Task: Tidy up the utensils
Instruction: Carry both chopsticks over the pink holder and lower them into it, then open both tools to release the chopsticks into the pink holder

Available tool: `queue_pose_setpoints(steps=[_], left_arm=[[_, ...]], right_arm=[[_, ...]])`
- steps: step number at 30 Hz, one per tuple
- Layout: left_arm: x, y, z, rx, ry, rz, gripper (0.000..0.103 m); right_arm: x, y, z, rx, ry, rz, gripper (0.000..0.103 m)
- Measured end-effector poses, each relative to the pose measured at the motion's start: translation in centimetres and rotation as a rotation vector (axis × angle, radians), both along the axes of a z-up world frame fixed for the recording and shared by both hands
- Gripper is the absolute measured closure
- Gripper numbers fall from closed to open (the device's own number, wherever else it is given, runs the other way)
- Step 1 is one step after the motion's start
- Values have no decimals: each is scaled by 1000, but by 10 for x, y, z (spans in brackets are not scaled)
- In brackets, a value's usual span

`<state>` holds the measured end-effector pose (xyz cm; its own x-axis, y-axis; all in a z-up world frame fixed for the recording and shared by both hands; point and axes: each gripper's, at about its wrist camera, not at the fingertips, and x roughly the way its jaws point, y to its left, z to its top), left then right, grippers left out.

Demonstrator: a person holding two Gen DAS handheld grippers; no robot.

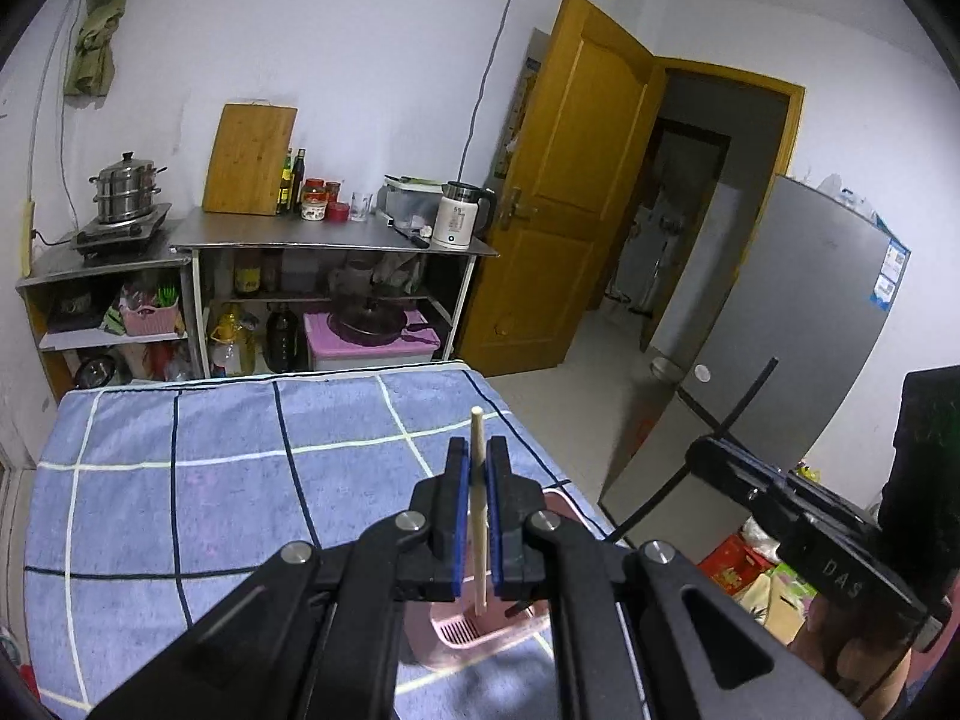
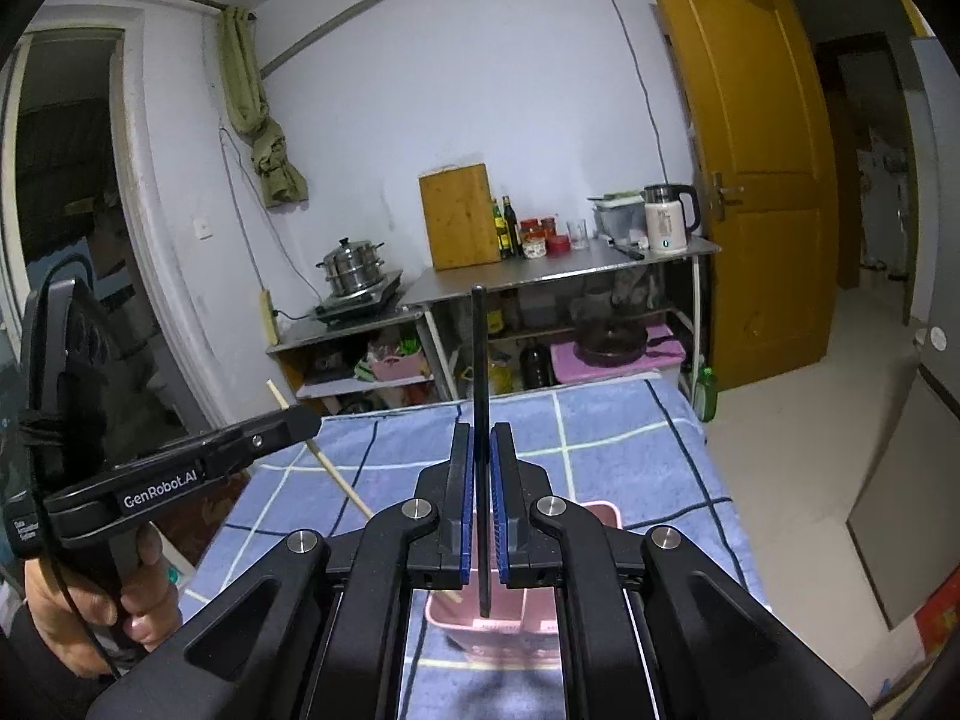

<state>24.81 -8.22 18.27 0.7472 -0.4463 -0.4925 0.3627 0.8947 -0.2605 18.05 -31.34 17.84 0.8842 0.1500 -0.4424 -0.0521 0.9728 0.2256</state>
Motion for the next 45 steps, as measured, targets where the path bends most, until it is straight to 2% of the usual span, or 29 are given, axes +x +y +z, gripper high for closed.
queue_pose_setpoints(steps=[8, 17, 26, 29, 31, 34, 36, 41, 45], left_arm=[[19, -11, -48, 31, 62, -13, 97], [24, -18, -76, 70, 97, -23, 97], [23, -17, -94, 83, 128, -27, 97], [20, -14, -90, 71, 124, -30, 97], [17, -12, -86, 62, 116, -27, 94], [7, -4, -77, 48, 91, -25, 85], [-1, 1, -70, 46, 69, -20, 75], [-24, 16, -55, 48, 19, 0, 61], [-44, 33, -45, 32, -23, 18, 56]], right_arm=[[20, -2, -45, 9, 77, 4, 98], [36, -1, -87, 3, 164, 9, 98], [35, -3, -92, -3, 177, -5, 97], [31, -3, -88, -12, 168, -8, 89], [28, -2, -85, -9, 160, -4, 80], [21, -2, -81, -3, 146, -4, 70], [17, -2, -78, 0, 134, -4, 69], [1, -2, -69, -3, 102, -22, 69], [-19, 3, -58, -2, 61, -16, 69]])
